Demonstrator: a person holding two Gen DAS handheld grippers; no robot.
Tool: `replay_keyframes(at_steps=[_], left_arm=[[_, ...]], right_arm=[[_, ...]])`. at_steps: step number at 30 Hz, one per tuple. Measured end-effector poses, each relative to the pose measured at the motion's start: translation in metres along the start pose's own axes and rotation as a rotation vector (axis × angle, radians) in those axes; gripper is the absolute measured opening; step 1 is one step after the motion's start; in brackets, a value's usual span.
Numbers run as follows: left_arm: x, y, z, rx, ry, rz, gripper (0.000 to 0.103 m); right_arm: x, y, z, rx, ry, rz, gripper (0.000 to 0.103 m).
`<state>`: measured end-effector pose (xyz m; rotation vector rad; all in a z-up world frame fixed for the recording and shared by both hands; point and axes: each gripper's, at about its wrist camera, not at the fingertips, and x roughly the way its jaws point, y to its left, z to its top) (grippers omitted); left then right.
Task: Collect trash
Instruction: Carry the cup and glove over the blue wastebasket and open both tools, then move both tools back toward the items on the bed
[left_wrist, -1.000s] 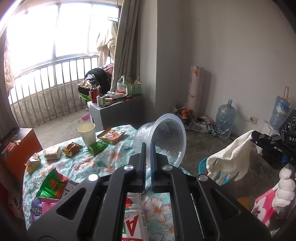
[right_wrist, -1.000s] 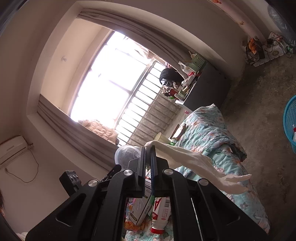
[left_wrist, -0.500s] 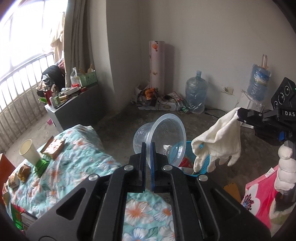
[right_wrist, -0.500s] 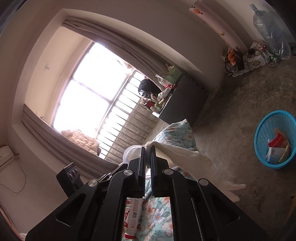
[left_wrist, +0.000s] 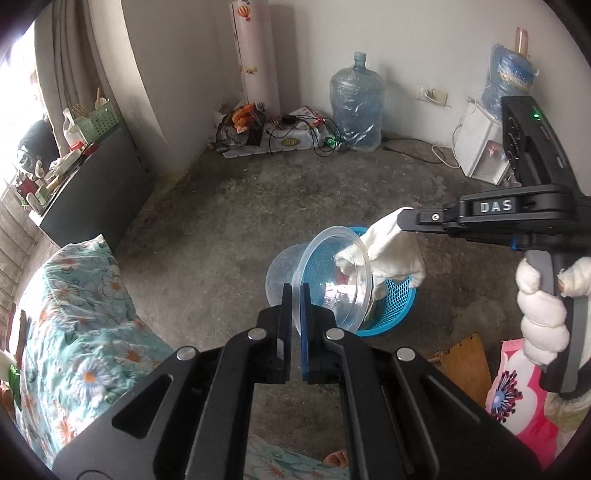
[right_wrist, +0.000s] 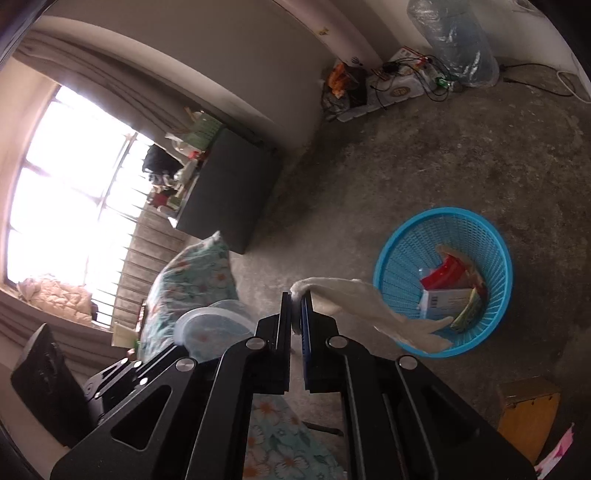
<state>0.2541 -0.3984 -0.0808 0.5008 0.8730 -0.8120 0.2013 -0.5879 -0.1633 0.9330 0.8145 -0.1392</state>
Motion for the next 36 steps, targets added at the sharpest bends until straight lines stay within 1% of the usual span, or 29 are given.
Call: replay_keyframes(at_steps=[1, 2, 3, 4, 5, 6, 7, 10, 12, 15, 16, 17, 18, 19, 20, 21, 23, 26, 28, 31, 35, 36], left_arm=[[0.008, -0.003, 0.002, 0.002, 0.012, -0.002, 0.002], [0.015, -0.006, 0.003, 0.005, 0.022, -0.002, 0.002], [0.02, -0.009, 0.005, 0.008, 0.03, -0.003, 0.002], [0.025, -0.012, 0.007, 0.011, 0.038, -0.006, 0.002], [0.03, -0.014, 0.008, 0.013, 0.044, -0.009, 0.002], [0.034, -0.016, 0.01, 0.014, 0.051, -0.012, 0.002], [0.04, -0.018, 0.012, 0.016, 0.057, -0.016, 0.002], [0.053, -0.027, 0.016, 0.023, 0.072, -0.021, 0.002], [0.063, -0.033, 0.021, 0.026, 0.084, -0.025, 0.002], [0.08, -0.044, 0.033, -0.003, 0.086, -0.044, 0.003], [0.085, -0.046, 0.038, -0.027, 0.076, -0.069, 0.007], [0.091, -0.047, 0.043, -0.053, 0.07, -0.099, 0.016], [0.096, -0.049, 0.047, -0.071, 0.071, -0.108, 0.045], [0.098, -0.052, 0.051, -0.083, 0.063, -0.089, 0.061], [0.096, -0.056, 0.052, -0.086, 0.037, -0.075, 0.06], [0.092, -0.059, 0.053, -0.083, 0.015, -0.068, 0.059], [0.081, -0.064, 0.051, -0.061, -0.005, -0.051, 0.06], [0.054, -0.068, 0.044, -0.004, -0.045, -0.035, 0.061], [0.03, -0.066, 0.037, 0.015, -0.068, -0.044, 0.063], [-0.011, -0.051, 0.024, 0.002, -0.102, -0.077, 0.066], [-0.072, -0.019, -0.006, -0.052, -0.165, -0.096, 0.069], [-0.087, -0.01, -0.015, -0.068, -0.179, -0.091, 0.07]], right_arm=[[0.009, -0.007, 0.004, 0.002, 0.004, -0.035, 0.008], [0.017, -0.015, 0.008, 0.008, 0.008, -0.09, 0.008], [0.023, -0.023, 0.012, 0.013, 0.011, -0.14, 0.012], [0.028, -0.032, 0.015, 0.024, 0.009, -0.175, 0.024], [0.029, -0.04, 0.016, 0.038, 0.001, -0.192, 0.032], [0.029, -0.047, 0.015, 0.052, -0.013, -0.206, 0.046], [0.028, -0.054, 0.014, 0.059, -0.025, -0.219, 0.051], [0.023, -0.071, 0.007, 0.08, -0.042, -0.229, 0.051], [0.014, -0.078, -0.002, 0.101, -0.074, -0.232, 0.051], [-0.01, -0.083, -0.028, 0.158, -0.144, -0.19, 0.051], [-0.017, -0.084, -0.038, 0.175, -0.167, -0.181, 0.051], [-0.024, -0.085, -0.049, 0.192, -0.185, -0.176, 0.051], [-0.03, -0.087, -0.061, 0.21, -0.197, -0.169, 0.051], [-0.035, -0.088, -0.073, 0.229, -0.206, -0.159, 0.051], [-0.038, -0.09, -0.084, 0.248, -0.211, -0.151, 0.051], [-0.042, -0.093, -0.095, 0.263, -0.215, -0.147, 0.051], [-0.047, -0.096, -0.113, 0.292, -0.221, -0.146, 0.051], [-0.05, -0.091, -0.131, 0.277, -0.21, -0.156, 0.051], [-0.05, -0.082, -0.136, 0.24, -0.197, -0.163, 0.051], [-0.055, -0.058, -0.138, 0.167, -0.203, -0.165, 0.051], [-0.069, -0.013, -0.141, 0.042, -0.253, -0.163, 0.052], [-0.073, 0.001, -0.144, 0.0, -0.267, -0.164, 0.056]])
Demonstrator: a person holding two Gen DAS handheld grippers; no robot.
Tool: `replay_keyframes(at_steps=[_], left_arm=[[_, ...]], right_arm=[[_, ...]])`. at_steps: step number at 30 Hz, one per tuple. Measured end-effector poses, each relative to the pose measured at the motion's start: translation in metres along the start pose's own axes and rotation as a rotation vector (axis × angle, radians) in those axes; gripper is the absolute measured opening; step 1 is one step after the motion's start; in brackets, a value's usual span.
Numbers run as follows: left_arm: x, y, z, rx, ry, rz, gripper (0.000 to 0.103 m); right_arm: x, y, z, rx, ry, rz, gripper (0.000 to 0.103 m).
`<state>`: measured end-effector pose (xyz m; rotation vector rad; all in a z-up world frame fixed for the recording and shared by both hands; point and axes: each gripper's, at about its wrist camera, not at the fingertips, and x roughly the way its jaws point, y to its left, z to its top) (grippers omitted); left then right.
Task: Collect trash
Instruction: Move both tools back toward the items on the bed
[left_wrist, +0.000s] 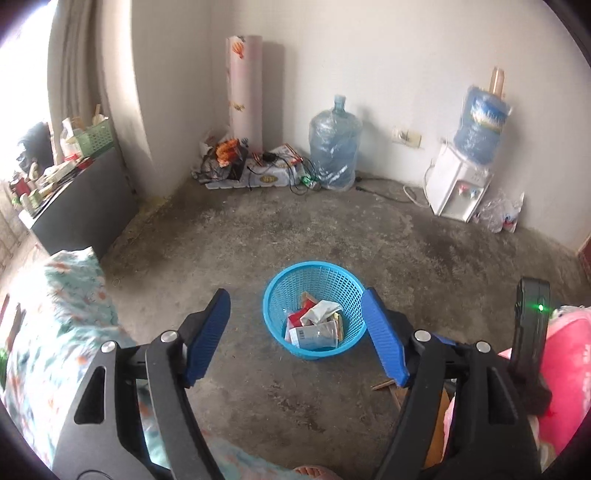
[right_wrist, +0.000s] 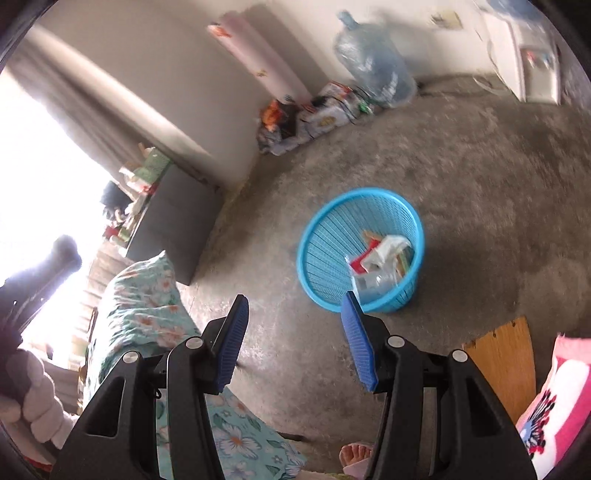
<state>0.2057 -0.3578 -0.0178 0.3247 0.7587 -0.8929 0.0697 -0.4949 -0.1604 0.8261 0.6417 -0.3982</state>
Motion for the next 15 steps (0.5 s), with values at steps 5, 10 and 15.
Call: replay_keyframes(at_steps=[5, 10, 15], left_arm=[[-0.084, 0.039, -0.036, -0.086, -0.082, 0.081, 0.073], [-0.158, 0.084, -0.083, -0.213, -0.146, 0.188, 0.076], [-0.211, 0.118, -0.126, -0.331, -0.175, 0.279, 0.077]], right_arm=[[-0.026, 0.063, -0.014, -0.199, -0.055, 0.018, 0.071], [-0.046, 0.114, -0.029, -0.336, -0.088, 0.045, 0.084], [-0.065, 0.163, -0.051, -0.461, -0.11, 0.077, 0.09]])
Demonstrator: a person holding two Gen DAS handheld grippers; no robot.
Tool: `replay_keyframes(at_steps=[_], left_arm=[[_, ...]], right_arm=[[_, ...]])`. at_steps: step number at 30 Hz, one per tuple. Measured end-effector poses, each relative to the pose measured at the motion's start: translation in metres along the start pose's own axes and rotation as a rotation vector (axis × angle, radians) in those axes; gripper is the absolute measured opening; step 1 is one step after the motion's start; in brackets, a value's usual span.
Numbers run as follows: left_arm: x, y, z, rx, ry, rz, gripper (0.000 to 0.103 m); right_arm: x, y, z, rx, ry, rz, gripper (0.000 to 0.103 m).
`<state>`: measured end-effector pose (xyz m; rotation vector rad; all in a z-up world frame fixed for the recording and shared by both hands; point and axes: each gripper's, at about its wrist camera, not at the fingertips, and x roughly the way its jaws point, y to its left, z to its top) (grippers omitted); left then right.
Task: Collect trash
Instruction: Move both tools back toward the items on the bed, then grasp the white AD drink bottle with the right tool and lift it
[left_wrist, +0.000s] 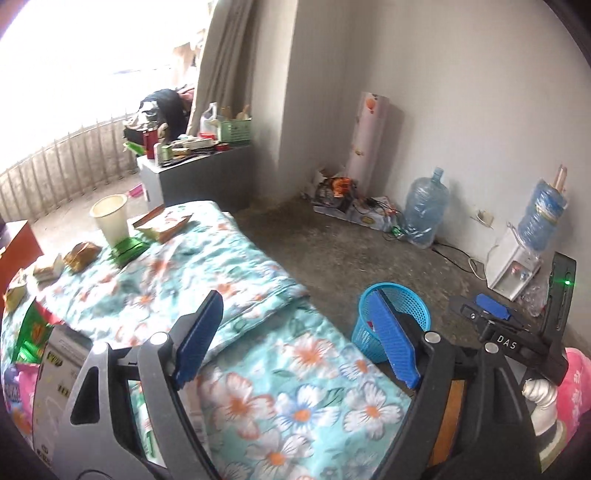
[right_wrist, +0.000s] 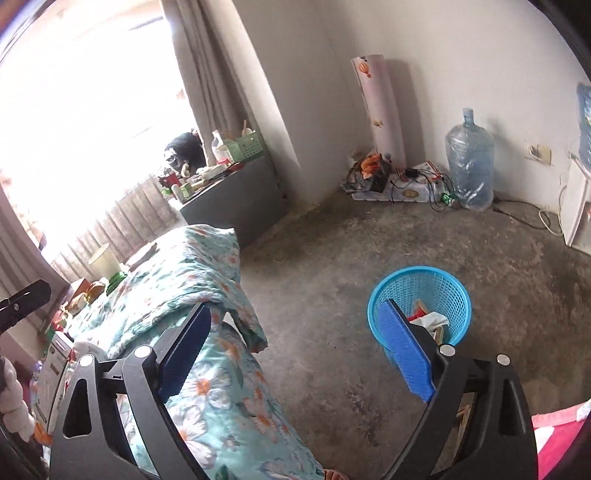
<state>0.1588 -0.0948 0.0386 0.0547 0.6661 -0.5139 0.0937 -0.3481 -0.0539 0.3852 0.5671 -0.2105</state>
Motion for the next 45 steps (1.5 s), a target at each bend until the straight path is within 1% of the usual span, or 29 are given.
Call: replay_keyframes(at_steps=[2, 6, 11, 16, 27, 34, 37, 45], left_arm=[[-0.015, 0.02, -0.006, -0.044, -0.017, 0.02, 0.077], [-0.043, 0.049, -0.019, -0.088, -0.049, 0.077, 0.077], [-0.066, 0.075, -0.029, -0.128, -0.077, 0.104, 0.078], [-0.084, 0.092, -0.039, -0.155, -0.089, 0.118, 0.079], [-0.098, 0.117, -0.051, -0.208, -0.104, 0.137, 0.08], [-0.104, 0.127, -0.057, -0.227, -0.109, 0.158, 0.08], [-0.107, 0.132, -0.061, -0.236, -0.109, 0.171, 0.08], [-0.113, 0.146, -0.067, -0.265, -0.11, 0.181, 0.08]], right_arm=[[-0.006, 0.02, 0.0, -0.044, -0.009, 0.014, 0.09], [-0.019, 0.056, 0.0, -0.095, -0.027, 0.059, 0.09], [-0.034, 0.099, -0.002, -0.175, -0.052, 0.096, 0.092], [-0.045, 0.122, -0.006, -0.215, -0.069, 0.124, 0.094], [-0.044, 0.137, -0.01, -0.213, -0.035, 0.152, 0.094], [-0.036, 0.134, -0.01, -0.159, 0.009, 0.189, 0.094], [-0.033, 0.134, -0.011, -0.138, 0.032, 0.219, 0.094], [-0.033, 0.141, -0.012, -0.131, 0.056, 0.249, 0.094]])
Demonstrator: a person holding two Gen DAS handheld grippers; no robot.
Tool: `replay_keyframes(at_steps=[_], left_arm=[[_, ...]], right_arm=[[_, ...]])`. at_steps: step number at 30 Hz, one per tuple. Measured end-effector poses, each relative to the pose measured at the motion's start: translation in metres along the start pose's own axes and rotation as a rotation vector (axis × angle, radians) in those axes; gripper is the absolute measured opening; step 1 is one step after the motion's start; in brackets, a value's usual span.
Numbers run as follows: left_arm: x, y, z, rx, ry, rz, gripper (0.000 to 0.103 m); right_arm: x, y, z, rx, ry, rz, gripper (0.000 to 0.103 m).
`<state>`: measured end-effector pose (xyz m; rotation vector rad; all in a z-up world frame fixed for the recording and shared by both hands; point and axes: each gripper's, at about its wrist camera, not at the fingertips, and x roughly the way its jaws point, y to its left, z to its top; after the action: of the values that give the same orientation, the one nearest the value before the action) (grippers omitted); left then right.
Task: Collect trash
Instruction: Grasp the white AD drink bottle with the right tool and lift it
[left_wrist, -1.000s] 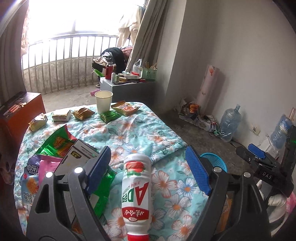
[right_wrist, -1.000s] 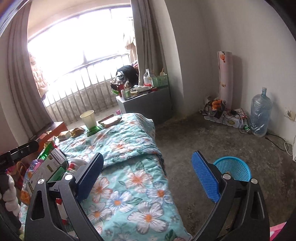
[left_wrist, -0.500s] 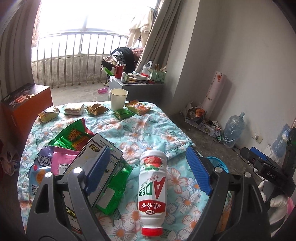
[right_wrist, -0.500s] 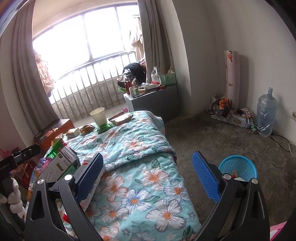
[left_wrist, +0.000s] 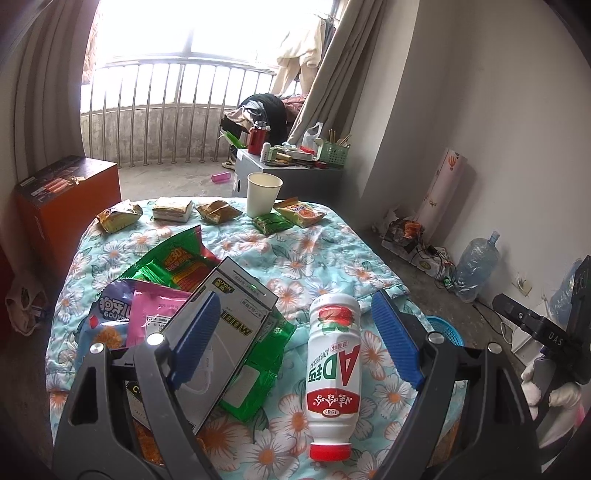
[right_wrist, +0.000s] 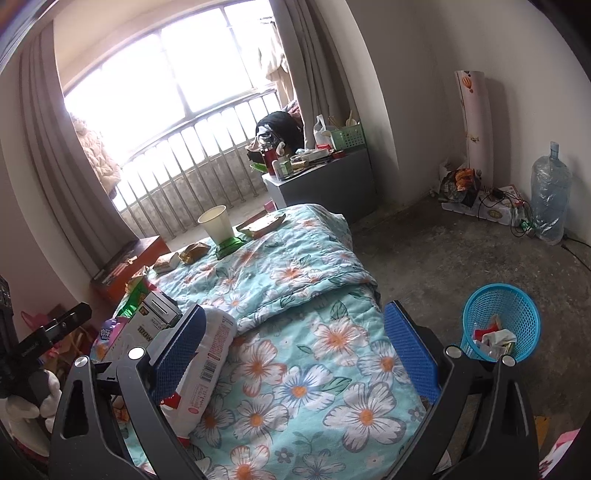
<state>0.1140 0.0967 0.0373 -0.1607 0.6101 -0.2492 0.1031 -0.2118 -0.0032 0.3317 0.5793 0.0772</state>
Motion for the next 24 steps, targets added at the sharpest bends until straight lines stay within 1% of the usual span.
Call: replay_keyframes(at_steps=[10, 18, 24], left_arm=[[-0.004, 0.006, -0.003, -0.009, -0.001, -0.004, 0.08], [-0.01, 0.02, -0.009, -0.033, -0.01, 0.003, 0.08], [-0.016, 0.027, -0.011, -0.048, -0.019, 0.025, 0.08]], right_arm=[[0.004, 0.012, 0.0, -0.008, 0.024, 0.021, 0.094], [0.007, 0.019, 0.0, -0.017, 0.037, 0.036, 0.094], [0.005, 0.014, 0.0, 0.008, 0.041, 0.05, 0.094]])
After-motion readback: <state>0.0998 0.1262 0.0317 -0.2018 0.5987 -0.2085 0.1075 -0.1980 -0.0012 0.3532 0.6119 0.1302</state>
